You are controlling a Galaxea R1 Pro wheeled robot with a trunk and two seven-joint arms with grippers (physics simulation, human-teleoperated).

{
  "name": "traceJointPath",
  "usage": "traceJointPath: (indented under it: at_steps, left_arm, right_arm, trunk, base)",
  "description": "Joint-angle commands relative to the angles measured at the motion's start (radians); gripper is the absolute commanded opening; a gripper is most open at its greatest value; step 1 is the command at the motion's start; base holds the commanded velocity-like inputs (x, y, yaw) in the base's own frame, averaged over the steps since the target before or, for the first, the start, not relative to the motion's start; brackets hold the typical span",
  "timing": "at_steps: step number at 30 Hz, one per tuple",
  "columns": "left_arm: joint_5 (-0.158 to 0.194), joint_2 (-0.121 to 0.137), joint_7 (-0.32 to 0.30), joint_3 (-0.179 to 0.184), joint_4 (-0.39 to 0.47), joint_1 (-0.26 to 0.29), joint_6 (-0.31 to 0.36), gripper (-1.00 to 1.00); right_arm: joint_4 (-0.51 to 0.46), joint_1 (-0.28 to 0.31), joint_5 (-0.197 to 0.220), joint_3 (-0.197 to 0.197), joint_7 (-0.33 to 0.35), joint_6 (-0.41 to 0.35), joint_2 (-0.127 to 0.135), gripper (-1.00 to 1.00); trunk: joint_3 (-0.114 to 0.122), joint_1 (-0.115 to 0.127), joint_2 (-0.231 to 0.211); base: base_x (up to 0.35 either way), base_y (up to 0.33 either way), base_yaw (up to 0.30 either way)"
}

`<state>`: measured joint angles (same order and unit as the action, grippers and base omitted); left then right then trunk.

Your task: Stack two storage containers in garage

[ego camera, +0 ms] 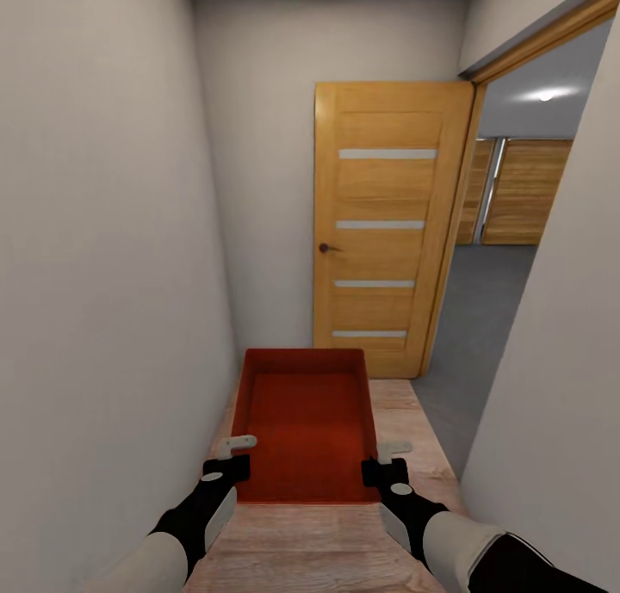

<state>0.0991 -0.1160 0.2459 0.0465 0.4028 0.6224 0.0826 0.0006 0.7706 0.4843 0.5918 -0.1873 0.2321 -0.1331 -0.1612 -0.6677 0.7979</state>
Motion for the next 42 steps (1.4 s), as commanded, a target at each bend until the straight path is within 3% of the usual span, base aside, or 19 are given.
traceJointPath:
  at_steps: [1,13,26,42]
  left_arm:
    - [0.022,0.022,0.010,-0.063,0.001,0.000,0.006,-1.00]
    - [0.022,0.023,0.010,-0.063,0.001,0.000,0.006,-1.00]
    - [0.022,0.024,0.010,-0.063,0.001,0.000,0.006,-1.00]
    - [0.022,0.024,0.010,-0.063,0.001,0.001,0.006,-1.00]
  right_arm:
    - [-0.005,0.001,-0.013,-0.073,-0.001,0.003,0.023,-1.00]
    - [-0.005,0.001,-0.013,-0.073,-0.001,0.004,0.023,-1.00]
    - [-0.005,0.001,-0.013,-0.073,0.000,0.004,0.023,-1.00]
    - [-0.005,0.001,-0.013,-0.073,0.000,0.004,0.023,-1.00]
  trunk:
    - [-0.001,-0.001,0.001]
    - [0.000,-0.001,0.001]
    - [0.008,-0.001,0.001]
    - [0.014,-0.001,0.001]
  base:
    - [0.324,0.000,0.000]
    - [0.324,0.000,-0.060]
    - [0.324,0.018,-0.237]
    - [0.319,0.171,-0.253]
